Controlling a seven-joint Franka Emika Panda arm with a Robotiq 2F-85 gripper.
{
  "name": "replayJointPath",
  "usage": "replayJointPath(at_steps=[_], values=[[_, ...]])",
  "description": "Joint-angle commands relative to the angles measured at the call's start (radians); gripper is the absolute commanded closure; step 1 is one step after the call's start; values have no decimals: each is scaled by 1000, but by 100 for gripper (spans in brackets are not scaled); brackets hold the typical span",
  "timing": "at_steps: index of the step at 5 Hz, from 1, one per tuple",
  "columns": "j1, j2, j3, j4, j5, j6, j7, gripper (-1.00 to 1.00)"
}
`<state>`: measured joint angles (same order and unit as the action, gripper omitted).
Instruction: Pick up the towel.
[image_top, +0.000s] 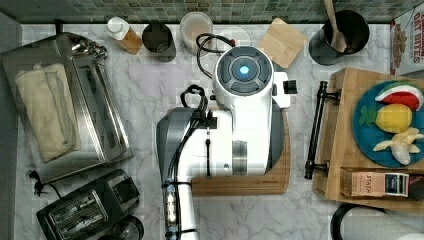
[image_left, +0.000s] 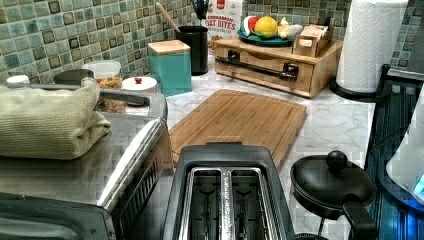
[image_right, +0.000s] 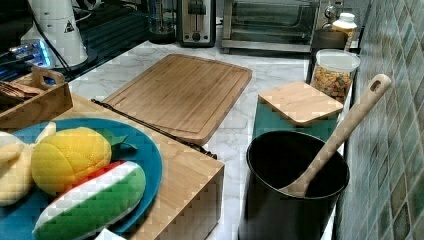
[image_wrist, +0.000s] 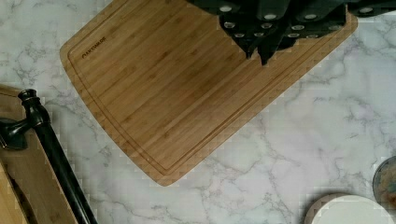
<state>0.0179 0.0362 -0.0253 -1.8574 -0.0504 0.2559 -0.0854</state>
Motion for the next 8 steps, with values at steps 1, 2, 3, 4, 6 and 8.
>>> replayJointPath(at_steps=[1, 2, 3, 4, 6, 8], values=[[-1, 0, -1, -11, -6, 6, 0, 100], [-10, -3, -8, -32, 36, 114, -54, 100], [-7, -11, -7, -35, 124, 232, -188, 100], [14, -16, 12, -27, 148, 302, -235, 100], [50, 17, 50, 49, 255, 280, -408, 100], [74, 8, 88, 44, 368, 304, -615, 100]])
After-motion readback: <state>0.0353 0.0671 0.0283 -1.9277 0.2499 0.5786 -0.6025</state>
